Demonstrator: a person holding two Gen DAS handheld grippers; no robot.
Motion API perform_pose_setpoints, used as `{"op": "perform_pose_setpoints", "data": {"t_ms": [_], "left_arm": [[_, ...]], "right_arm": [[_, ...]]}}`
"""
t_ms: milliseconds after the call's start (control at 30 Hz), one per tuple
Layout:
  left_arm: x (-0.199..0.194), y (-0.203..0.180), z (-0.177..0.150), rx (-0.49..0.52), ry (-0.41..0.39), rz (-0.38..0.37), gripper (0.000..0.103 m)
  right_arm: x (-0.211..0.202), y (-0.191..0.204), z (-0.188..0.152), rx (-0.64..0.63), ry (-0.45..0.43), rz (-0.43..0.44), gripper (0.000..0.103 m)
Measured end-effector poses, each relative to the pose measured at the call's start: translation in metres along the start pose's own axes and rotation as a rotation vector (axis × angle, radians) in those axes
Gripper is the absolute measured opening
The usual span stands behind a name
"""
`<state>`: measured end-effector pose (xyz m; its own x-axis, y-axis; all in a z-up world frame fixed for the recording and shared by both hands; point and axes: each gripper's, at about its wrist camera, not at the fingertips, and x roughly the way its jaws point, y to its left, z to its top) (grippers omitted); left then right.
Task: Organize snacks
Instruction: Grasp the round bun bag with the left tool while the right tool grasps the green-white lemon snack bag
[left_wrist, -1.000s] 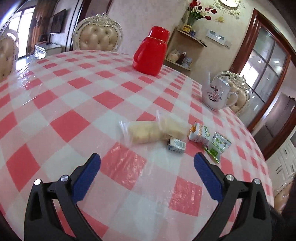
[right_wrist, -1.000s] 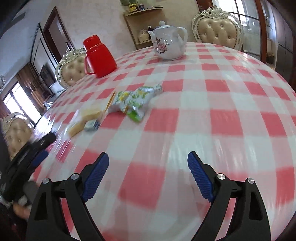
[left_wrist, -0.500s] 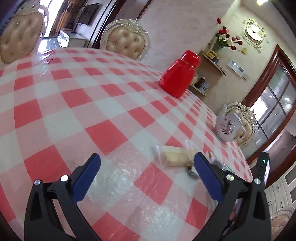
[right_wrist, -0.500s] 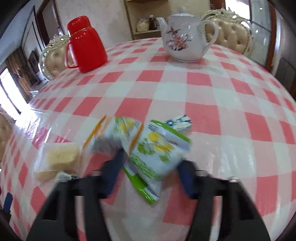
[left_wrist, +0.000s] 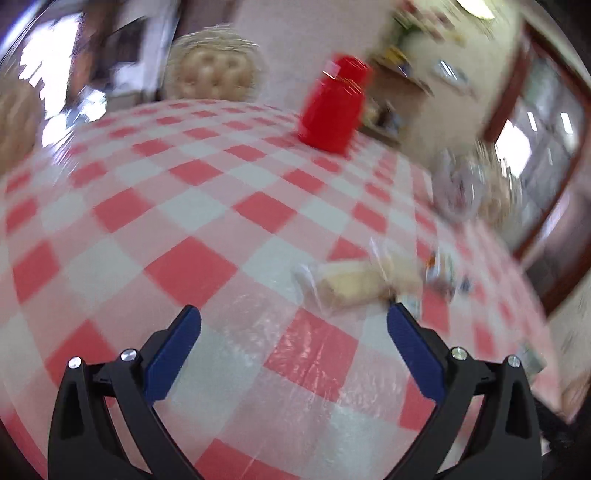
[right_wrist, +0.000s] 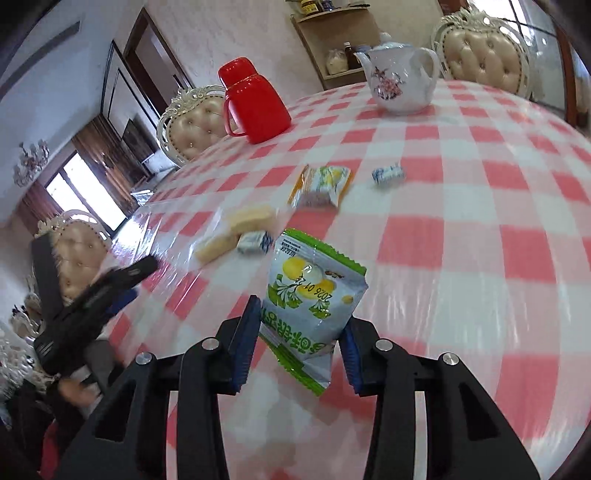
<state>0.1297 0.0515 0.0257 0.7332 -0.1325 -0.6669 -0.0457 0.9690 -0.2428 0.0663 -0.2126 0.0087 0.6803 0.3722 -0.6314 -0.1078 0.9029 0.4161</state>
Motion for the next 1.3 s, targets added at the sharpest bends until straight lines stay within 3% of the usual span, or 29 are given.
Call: {"op": "perform_pose_setpoints", "data": {"t_ms": [33, 133, 300, 433, 500, 567, 633, 733, 833, 1000, 1033, 1133, 1300], "left_arm": [[0.008, -0.009, 0.003, 0.078, 0.035, 0.005, 0.101], [0.025, -0.022, 0.014, 0.208, 0.042, 0.05, 0.101], [0.066, -0.04, 0.033, 0.414, 0.137, 0.032, 0.101], [0.08, -0.054, 0.032, 0.574, 0.184, -0.045, 0.101], [0.083, -0.056, 0.029, 0.619, 0.202, -0.089, 0.091], [0.085, -0.057, 0.027, 0.617, 0.215, -0.126, 0.063], [0.083, -0.057, 0.026, 0.606, 0.212, -0.145, 0.049], [0.073, -0.065, 0.017, 0.654, 0.227, -0.176, 0.038], [0.06, -0.078, 0.001, 0.683, 0.259, -0.226, 0.037], [0.04, -0.094, -0.025, 0.7, 0.269, -0.238, 0.039], [0.038, -0.095, -0.029, 0.693, 0.262, -0.223, 0.042], [0.039, -0.097, -0.03, 0.664, 0.241, -0.186, 0.069], [0.045, -0.101, -0.029, 0.632, 0.239, -0.211, 0.069]], "right_arm": [[-0.001, -0.001, 0.0, 0.009, 0.001, 0.009, 0.041], [-0.006, 0.003, 0.001, 0.016, -0.011, 0.037, 0.041], [-0.017, 0.009, 0.003, -0.001, -0.036, 0.047, 0.041], [-0.021, 0.01, 0.005, -0.005, -0.043, 0.054, 0.041], [-0.023, 0.01, 0.006, -0.006, -0.046, 0.06, 0.041], [-0.024, 0.011, 0.006, -0.006, -0.047, 0.064, 0.041], [-0.024, 0.01, 0.006, -0.006, -0.049, 0.063, 0.041], [-0.023, 0.006, 0.006, 0.002, -0.054, 0.042, 0.041], [-0.018, -0.003, 0.006, 0.027, -0.044, 0.02, 0.041], [-0.018, -0.01, 0.008, 0.053, -0.049, 0.013, 0.041], [-0.019, -0.01, 0.008, 0.057, -0.053, 0.017, 0.041], [-0.022, -0.01, 0.008, 0.061, -0.06, 0.03, 0.041], [-0.025, -0.01, 0.01, 0.062, -0.063, 0.045, 0.041]]}}
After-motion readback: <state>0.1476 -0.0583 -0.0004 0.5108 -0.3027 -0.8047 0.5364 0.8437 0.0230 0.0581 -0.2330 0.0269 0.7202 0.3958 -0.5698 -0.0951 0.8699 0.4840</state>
